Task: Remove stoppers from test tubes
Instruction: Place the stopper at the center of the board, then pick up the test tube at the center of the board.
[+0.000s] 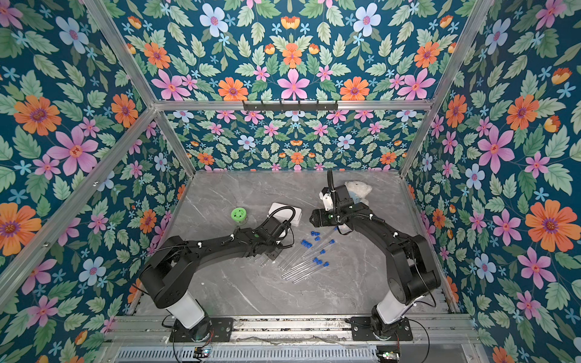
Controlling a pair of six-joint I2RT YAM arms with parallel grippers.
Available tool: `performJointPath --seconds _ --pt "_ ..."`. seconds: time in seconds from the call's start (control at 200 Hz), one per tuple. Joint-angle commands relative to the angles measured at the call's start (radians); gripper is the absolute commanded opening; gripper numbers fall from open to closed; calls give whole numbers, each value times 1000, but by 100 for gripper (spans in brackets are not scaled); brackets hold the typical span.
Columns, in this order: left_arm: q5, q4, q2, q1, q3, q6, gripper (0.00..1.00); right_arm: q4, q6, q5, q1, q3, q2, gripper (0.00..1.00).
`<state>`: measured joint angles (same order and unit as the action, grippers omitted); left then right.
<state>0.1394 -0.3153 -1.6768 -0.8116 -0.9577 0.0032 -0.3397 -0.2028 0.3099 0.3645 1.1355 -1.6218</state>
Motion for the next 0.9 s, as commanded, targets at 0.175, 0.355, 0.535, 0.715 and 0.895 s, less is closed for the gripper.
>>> performJointPath --seconds 0.175,0.355,0.535,0.715,0.895 --pt "1 -35 32 0 -10 -3 34 37 -4 24 0 -19 27 86" --pt "-46 15 101 2 25 21 35 53 -7 49 -1 -23 27 93" --pt "-109 52 156 -1 56 37 36 61 -15 74 -9 -27 27 94" --pt "-138 75 170 -24 71 41 38 110 -62 174 -51 -51 26 94" --pt "-145 97 149 -47 73 32 38 150 -95 218 -83 -81 46 95"
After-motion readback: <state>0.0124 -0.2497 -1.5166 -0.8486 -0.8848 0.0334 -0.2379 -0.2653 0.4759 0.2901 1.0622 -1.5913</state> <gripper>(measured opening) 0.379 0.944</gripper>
